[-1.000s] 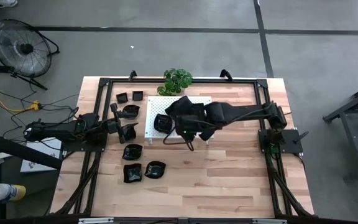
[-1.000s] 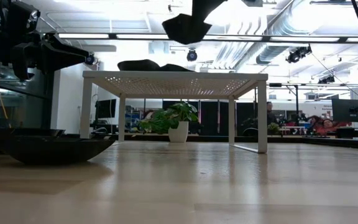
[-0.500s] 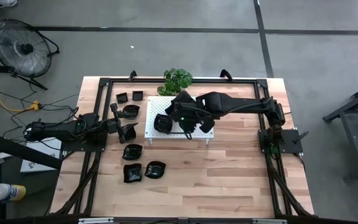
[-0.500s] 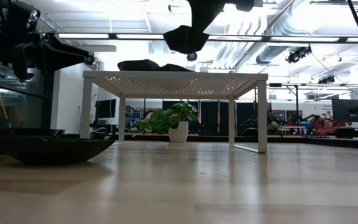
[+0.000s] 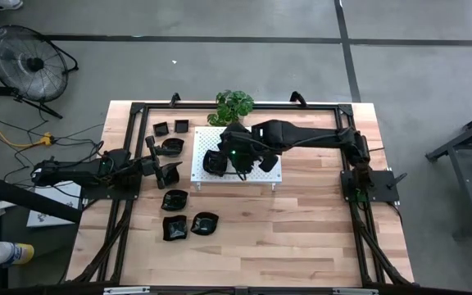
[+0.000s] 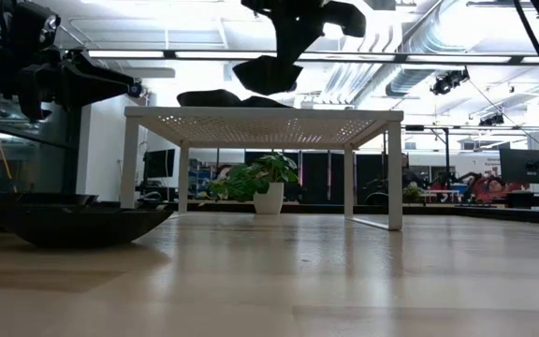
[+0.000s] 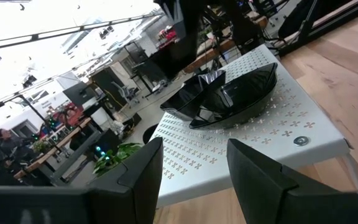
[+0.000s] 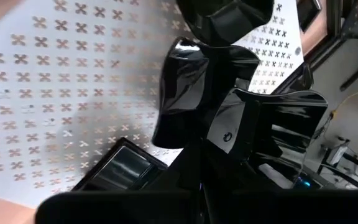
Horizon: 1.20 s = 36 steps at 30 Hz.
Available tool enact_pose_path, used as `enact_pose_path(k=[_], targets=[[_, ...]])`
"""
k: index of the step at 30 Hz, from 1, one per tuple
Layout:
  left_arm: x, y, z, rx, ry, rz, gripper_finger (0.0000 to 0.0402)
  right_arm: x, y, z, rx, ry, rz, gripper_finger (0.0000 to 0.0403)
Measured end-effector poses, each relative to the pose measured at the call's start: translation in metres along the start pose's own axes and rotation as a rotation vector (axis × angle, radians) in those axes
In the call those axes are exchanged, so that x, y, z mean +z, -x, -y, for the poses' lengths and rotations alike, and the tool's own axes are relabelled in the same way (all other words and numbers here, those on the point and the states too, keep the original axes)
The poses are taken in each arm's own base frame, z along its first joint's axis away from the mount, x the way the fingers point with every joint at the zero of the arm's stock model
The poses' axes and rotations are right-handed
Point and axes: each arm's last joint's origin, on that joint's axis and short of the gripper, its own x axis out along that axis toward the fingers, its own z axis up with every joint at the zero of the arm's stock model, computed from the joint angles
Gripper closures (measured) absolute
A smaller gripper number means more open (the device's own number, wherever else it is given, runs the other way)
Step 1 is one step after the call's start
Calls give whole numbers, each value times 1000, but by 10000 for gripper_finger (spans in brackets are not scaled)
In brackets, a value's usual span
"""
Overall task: Pick & Place Mini shaped plates
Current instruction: Stack the distorted square plate on top of the distorted square plates on the shelf
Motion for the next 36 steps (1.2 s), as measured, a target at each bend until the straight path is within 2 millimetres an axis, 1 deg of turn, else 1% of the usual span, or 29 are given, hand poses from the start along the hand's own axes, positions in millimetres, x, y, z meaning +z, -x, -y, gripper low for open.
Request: enact_pose_path(k=[8, 13, 17, 24, 36], targets=[[0, 0, 0, -1, 0, 1, 227, -6, -4, 5, 25, -18, 39, 402], [0, 0, 0, -1, 0, 1, 227, 1, -23, 1, 47, -26, 84, 402], [0, 0, 0, -1, 0, 0, 227, 2, -32, 2, 15, -11, 96, 402], [0, 0, 0, -1, 0, 1, 227, -1, -35, 2, 4, -17, 51, 402], [0, 0, 0, -1, 0, 1, 227, -1, -35, -1, 44, -69, 77, 402]])
